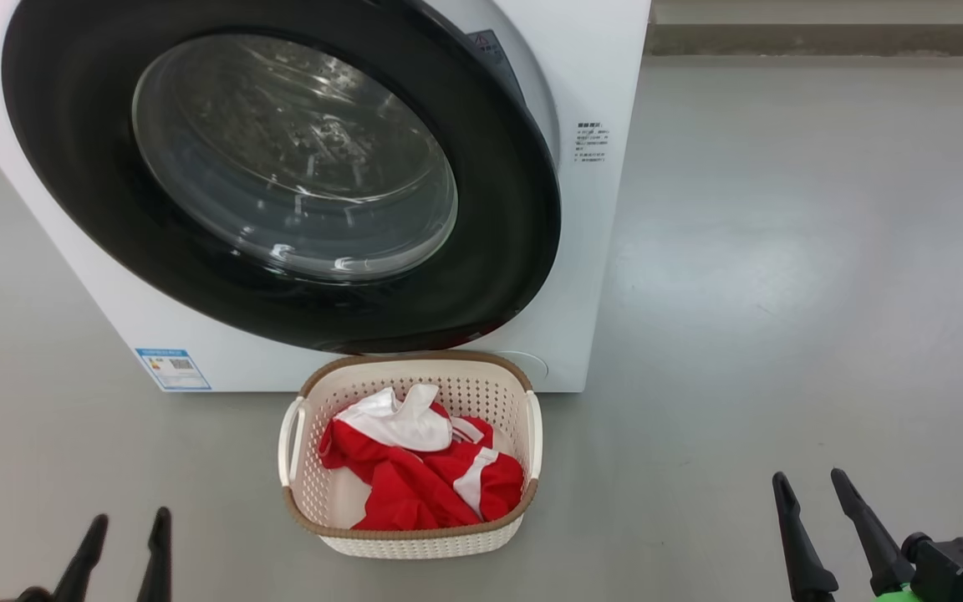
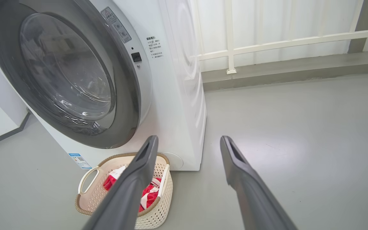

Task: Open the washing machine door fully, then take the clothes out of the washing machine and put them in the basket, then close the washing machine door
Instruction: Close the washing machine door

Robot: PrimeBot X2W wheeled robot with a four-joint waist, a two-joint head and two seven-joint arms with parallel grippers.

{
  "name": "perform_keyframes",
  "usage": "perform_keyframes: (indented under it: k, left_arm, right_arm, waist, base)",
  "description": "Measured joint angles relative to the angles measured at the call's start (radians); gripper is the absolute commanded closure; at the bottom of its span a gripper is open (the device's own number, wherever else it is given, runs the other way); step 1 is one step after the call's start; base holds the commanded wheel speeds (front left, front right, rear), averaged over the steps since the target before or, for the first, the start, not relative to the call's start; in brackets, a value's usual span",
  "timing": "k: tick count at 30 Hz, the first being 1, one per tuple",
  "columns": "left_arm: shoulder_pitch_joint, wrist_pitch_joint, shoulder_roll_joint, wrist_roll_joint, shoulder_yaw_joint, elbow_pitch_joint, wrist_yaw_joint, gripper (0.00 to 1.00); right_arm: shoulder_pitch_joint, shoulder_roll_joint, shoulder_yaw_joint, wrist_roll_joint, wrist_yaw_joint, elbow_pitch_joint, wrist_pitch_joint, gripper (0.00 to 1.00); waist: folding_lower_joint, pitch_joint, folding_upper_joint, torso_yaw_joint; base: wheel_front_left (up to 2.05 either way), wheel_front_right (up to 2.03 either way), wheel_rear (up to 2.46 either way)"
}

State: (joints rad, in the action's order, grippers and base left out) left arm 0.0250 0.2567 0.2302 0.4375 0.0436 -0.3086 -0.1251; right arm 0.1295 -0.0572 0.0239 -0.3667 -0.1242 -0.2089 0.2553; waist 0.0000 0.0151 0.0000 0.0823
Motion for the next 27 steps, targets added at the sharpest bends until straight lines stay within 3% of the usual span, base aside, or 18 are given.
perform_keyframes:
  k: [8,27]
  left_arm:
    - [0.07,0.0,-0.046,-0.082,0.085,0.061,0.0,0.0]
    - [0.122,0.0,-0.083,-0.139,0.111,0.106,0.0,0.0]
  right_arm:
    - [0.021,0.0,0.001,0.0,0.0,0.005,0.0,0.0]
    - [0.053,0.001,0.023,-0.002,0.0,0.013,0.0,0.0]
  waist:
    - [0.0,-0.018,0.0,-0.013]
    - [0.0,-0.023,0.0,-0.008]
  base:
    - [0.0,0.0,0.0]
    - [0.0,0.0,0.0]
